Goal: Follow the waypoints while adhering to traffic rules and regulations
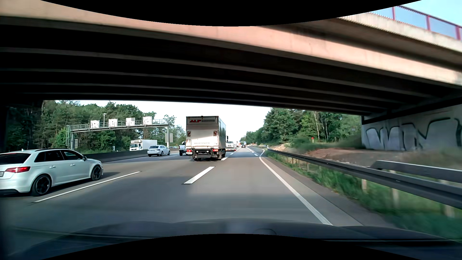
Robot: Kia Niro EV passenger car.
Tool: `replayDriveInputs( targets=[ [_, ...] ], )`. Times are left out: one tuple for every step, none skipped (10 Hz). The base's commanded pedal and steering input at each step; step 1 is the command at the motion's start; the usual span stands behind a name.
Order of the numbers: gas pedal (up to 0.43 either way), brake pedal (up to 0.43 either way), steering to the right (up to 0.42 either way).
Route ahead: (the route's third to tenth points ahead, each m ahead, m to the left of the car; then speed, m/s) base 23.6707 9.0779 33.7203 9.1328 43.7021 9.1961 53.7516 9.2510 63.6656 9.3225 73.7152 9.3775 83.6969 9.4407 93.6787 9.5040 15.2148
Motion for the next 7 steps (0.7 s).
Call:
replayDriveInputs(
  targets=[
    [0.079,0.0,-0.005],
    [0.079,0.0,-0.005],
    [0.079,0.0,-0.005],
    [0.079,0.0,-0.005],
    [0.079,0.0,-0.005],
    [0.079,0.0,-0.005],
    [0.079,0.0,-0.005]
  ],
)
